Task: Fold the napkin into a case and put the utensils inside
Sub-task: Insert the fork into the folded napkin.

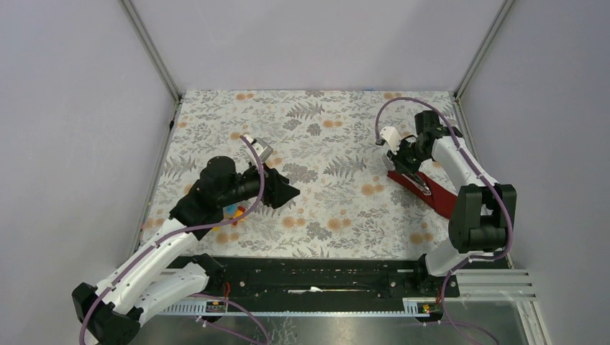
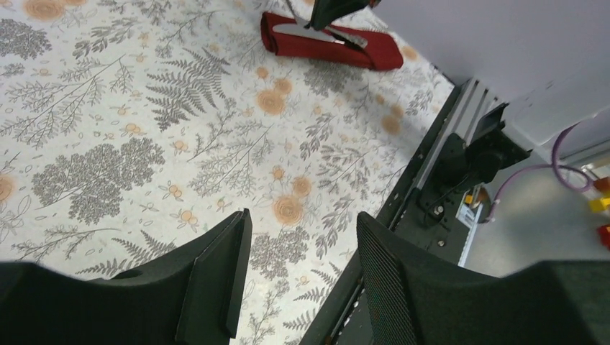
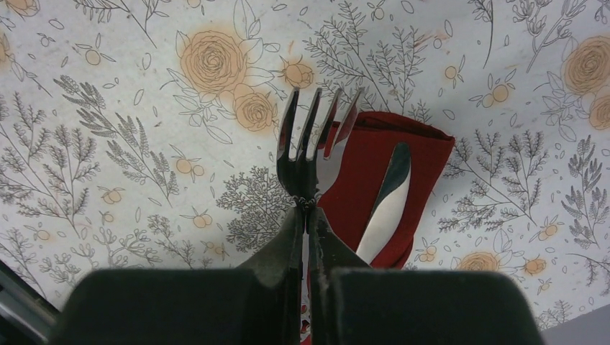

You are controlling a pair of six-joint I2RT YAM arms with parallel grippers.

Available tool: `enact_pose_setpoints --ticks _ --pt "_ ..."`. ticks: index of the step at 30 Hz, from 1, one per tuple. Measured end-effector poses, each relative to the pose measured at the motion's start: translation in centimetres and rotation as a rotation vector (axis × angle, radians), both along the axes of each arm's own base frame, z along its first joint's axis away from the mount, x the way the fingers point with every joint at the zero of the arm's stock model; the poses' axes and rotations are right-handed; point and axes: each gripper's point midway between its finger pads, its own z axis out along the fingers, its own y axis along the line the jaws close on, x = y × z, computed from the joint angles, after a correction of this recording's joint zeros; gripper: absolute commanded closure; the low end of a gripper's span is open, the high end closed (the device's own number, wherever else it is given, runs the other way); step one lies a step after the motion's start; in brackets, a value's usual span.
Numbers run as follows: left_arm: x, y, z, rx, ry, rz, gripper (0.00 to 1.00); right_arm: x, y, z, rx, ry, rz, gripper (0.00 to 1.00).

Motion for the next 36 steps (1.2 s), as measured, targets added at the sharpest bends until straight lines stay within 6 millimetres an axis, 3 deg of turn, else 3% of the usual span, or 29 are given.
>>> enact_pose_setpoints --ticks 9,15,23,36 --pt "-0.6 -0.1 -1.7 0.097 -0.028 0.002 0.41 0.4 -0.3 -1.4 0.021 0.026 0.067 1.0" --pt "-0.8 -0.1 -2.1 0.119 -0.029 0.004 0.42 1.8 0.2 -2.9 0.054 0.067 0.088 1.0" --pt "-0.6 0.1 -2.3 0.128 -0.03 0.017 0.41 2.5 -1.6 -3.3 0.049 0.067 0.045 1.0" --pt "-0.8 0.1 -2.4 0.131 -0.031 0.018 0.42 0.3 -3.0 -5.7 0.011 0.113 0.012 1.0"
